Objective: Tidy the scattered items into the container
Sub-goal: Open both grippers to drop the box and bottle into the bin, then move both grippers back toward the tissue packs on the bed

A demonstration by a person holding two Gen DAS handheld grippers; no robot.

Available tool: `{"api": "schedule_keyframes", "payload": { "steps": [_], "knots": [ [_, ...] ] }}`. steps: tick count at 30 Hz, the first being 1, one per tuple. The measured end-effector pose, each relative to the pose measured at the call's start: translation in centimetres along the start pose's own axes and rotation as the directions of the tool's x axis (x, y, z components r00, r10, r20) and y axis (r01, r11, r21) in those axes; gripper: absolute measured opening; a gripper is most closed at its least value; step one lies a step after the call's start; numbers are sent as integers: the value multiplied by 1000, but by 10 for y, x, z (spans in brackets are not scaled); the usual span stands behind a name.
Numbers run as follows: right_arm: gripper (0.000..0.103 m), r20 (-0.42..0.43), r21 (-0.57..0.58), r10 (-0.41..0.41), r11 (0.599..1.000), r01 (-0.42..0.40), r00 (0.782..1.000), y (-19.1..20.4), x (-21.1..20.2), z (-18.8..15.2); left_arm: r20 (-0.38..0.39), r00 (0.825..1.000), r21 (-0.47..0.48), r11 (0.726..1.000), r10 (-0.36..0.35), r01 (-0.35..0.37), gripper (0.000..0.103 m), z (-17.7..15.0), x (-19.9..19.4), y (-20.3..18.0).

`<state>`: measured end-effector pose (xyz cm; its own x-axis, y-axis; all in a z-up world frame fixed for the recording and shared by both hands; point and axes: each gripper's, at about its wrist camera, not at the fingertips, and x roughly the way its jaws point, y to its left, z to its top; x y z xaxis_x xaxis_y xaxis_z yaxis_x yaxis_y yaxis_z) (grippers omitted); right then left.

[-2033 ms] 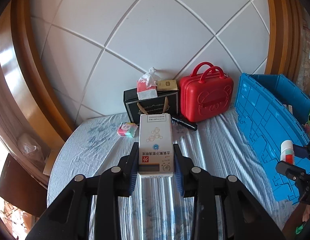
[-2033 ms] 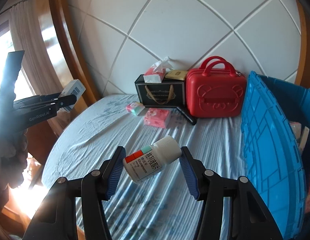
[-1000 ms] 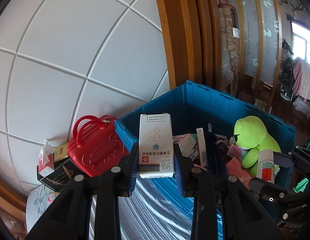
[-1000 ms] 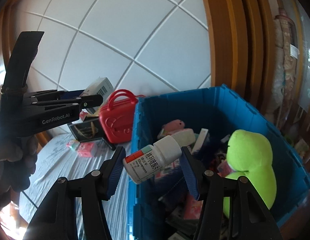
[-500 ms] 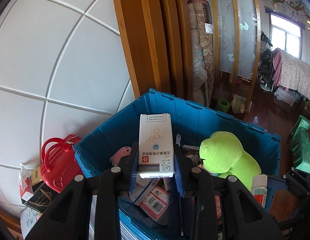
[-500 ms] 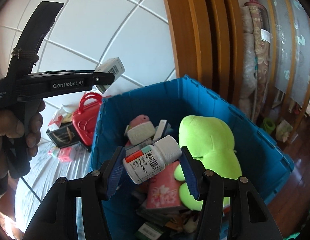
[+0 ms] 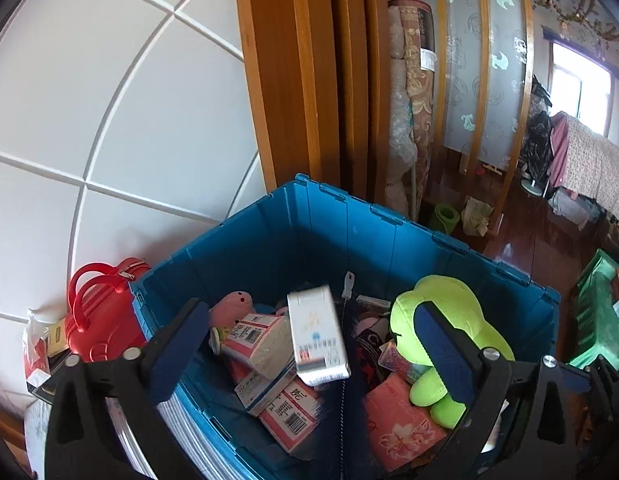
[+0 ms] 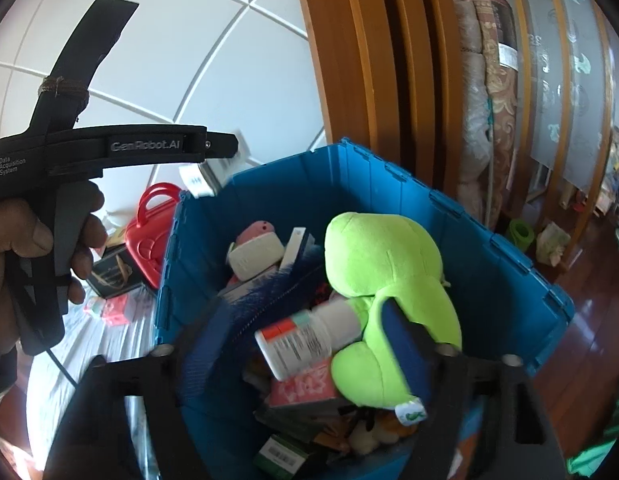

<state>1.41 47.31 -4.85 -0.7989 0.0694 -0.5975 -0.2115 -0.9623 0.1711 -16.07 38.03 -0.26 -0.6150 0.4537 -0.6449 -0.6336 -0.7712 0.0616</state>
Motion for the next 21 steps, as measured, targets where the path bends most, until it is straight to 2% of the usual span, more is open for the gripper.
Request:
{"api": "schedule_keyframes", "payload": {
  "steps": [6, 10, 21],
  "knots": [
    [103, 12, 10, 24, 1000, -24, 1000, 6, 0, 0, 1, 998, -74, 996, 55, -55, 103, -13, -10, 37],
    [103, 15, -1, 44, 999, -44, 999, 19, 0, -1, -15, 995, -86, 991, 100, -101, 103, -30, -21, 61],
    [103, 17, -95, 149, 985, -146, 989, 100, 1, -7, -40, 980, -158, 967, 196, -200, 103, -90, -70, 138]
  ]
}}
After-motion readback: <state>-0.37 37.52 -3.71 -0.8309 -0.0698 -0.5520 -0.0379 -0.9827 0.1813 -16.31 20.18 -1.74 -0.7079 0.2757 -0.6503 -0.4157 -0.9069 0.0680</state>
